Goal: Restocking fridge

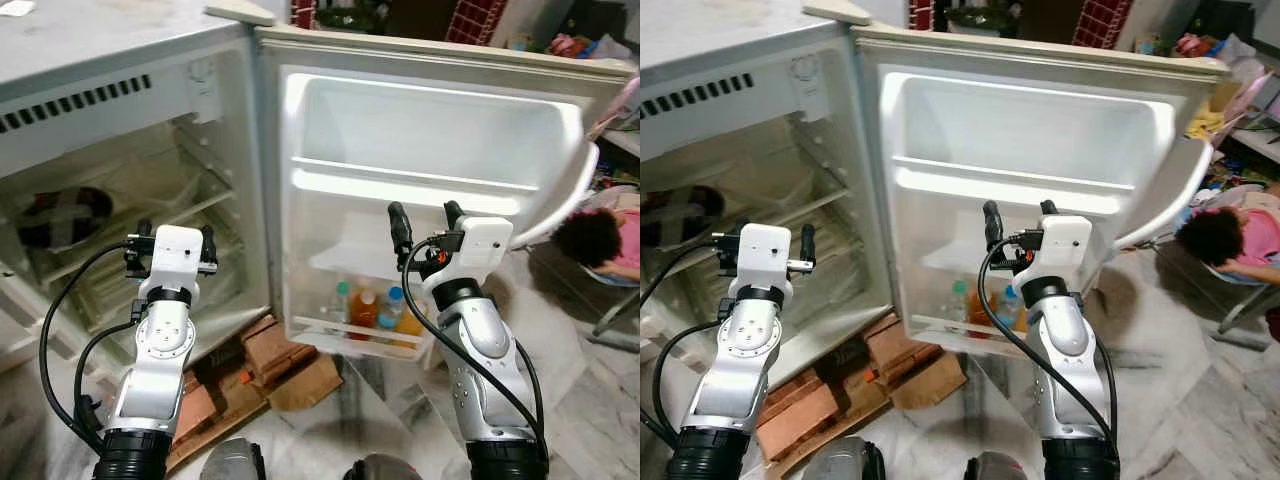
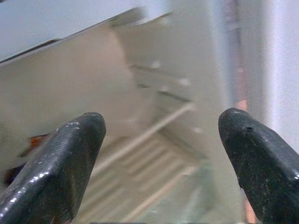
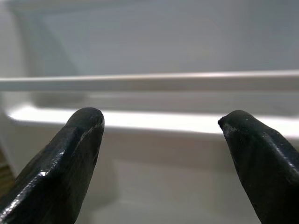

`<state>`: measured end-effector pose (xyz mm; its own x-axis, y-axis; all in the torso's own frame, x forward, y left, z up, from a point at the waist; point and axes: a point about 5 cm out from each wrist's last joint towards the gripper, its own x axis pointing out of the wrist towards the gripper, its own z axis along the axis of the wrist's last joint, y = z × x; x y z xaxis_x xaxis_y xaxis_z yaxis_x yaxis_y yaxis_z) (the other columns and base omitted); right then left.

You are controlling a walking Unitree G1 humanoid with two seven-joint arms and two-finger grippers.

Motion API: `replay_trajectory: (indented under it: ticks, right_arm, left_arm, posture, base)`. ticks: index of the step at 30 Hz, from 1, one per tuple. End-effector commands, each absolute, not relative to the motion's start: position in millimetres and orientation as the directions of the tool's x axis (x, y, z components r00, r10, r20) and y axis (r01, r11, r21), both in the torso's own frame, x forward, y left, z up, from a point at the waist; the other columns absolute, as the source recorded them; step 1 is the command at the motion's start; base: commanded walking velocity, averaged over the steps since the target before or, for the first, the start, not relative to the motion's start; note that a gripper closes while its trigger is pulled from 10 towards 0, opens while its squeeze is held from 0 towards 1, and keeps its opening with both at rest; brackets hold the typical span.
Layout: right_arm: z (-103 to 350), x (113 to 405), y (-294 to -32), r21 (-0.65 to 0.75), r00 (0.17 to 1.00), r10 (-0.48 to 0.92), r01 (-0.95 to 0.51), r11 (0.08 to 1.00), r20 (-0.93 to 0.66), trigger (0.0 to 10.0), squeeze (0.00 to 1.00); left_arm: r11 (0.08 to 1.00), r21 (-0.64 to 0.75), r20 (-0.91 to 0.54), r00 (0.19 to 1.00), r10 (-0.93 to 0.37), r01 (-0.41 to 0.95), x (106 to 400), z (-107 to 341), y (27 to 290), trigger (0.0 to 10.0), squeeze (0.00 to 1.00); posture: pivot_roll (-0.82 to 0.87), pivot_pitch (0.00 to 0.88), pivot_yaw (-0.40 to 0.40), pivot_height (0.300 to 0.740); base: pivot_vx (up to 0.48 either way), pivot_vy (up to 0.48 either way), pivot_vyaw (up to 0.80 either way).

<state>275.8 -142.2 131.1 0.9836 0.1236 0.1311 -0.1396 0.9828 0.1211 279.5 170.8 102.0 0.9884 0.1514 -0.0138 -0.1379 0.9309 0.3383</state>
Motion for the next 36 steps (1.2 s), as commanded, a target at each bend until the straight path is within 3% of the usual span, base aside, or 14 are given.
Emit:
replay_trajectory:
  ticks: [1, 28, 36]
  right_arm:
    - [130, 277, -142, 0.124, 0.984, 0.133, -0.148, 0.981, 0.119, 10.0, 0.00]
    - [133, 284, -133, 0.114, 0.969, 0.207, -0.223, 0.968, 0.132, 10.0, 0.00]
    - [138, 285, -133, 0.099, 0.966, 0.202, -0.220, 0.971, 0.161, 10.0, 0.00]
  left_arm:
    - [0.926, 0.351, -0.022, 0.988, 0.154, -0.136, 279, 99, 170, 10.0, 0.00]
    - [0.928, 0.348, -0.020, 0.988, 0.150, -0.134, 282, 98, 168, 10.0, 0.00]
    - [0.948, 0.298, -0.038, 0.991, 0.126, -0.109, 281, 96, 166, 10.0, 0.00]
  posture:
    - [-0.01, 0.014, -0.032, 0.740]
    - [-0.01, 0.016, -0.032, 0.740]
    - [-0.01, 0.018, -0.030, 0.740]
  base:
    - [0.000, -0.390, 0.00]
    - [0.000, -0.346, 0.00]
    - [0.000, 0.000, 0.68]
